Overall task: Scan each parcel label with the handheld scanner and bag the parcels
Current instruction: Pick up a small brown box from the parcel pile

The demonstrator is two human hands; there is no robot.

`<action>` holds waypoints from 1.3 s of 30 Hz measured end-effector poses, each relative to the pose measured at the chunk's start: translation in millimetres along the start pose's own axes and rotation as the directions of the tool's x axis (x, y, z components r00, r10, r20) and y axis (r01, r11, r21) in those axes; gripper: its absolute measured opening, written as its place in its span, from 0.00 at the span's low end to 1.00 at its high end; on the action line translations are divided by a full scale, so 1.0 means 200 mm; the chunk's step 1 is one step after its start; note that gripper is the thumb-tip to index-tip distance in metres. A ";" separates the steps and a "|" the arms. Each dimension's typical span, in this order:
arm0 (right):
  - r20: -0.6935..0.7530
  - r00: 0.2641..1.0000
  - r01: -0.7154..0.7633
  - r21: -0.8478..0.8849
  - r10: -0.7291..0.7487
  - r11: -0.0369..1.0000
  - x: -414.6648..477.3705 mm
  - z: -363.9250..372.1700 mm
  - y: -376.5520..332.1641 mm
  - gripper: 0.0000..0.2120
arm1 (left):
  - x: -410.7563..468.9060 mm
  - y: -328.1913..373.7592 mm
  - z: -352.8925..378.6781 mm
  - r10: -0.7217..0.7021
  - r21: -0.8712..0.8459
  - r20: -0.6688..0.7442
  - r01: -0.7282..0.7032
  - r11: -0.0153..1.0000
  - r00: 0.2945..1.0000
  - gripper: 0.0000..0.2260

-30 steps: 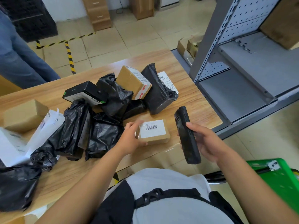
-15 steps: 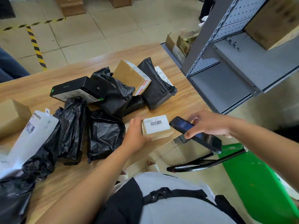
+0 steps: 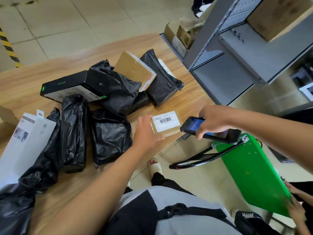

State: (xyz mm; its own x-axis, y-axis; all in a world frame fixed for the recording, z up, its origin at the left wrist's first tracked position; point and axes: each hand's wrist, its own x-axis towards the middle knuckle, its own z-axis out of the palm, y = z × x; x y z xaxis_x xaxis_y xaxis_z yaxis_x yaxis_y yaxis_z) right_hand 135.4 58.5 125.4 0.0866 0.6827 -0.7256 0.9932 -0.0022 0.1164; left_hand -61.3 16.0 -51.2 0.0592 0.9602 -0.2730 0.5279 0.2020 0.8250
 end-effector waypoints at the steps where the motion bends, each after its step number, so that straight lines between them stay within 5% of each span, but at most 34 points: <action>1: -0.003 1.000 -0.009 -0.008 0.009 1.000 -0.01 0.00 -0.01 0.27 | 0.00 0.00 0.00 0.006 0.004 -0.002 -0.006 1.000 1.000 0.37; 10: -0.068 0.996 -0.062 -0.009 0.061 0.998 -0.10 0.02 -0.03 0.24 | 0.01 -0.02 0.01 0.010 0.003 0.009 -0.010 1.000 1.000 0.37; 19: 0.000 1.000 -0.024 0.201 0.025 0.979 -0.10 0.06 0.08 0.28 | 0.01 -0.01 0.00 0.011 0.000 0.016 -0.011 1.000 1.000 0.38; 24: 0.188 0.977 -0.015 0.544 -0.104 0.839 -0.07 0.08 0.17 0.34 | 0.01 -0.01 0.01 -0.009 -0.009 0.022 0.010 1.000 1.000 0.38; 30: 0.199 0.945 0.019 0.759 -0.259 0.651 -0.01 0.22 0.29 0.32 | -0.01 0.01 -0.01 -0.030 -0.001 0.002 0.030 1.000 1.000 0.36; 35: 0.241 0.864 0.002 0.876 -0.442 0.482 0.11 0.27 0.38 0.25 | -0.05 0.05 0.01 -0.066 -0.048 -0.021 0.065 0.997 0.998 0.34; 39: 0.224 0.845 0.027 0.889 -0.486 0.457 0.19 0.25 0.39 0.19 | -0.13 0.07 0.00 -0.160 -0.099 -0.121 0.148 0.984 0.980 0.35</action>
State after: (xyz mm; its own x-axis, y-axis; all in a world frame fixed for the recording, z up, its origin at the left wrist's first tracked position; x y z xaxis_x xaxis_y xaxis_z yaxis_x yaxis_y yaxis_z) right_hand 220.2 46.8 73.0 -0.3923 0.4139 -0.8215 0.5259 -0.6318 -0.5695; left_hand -54.6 -6.5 -32.4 -0.1289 0.9319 -0.3390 0.4441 0.3599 0.8205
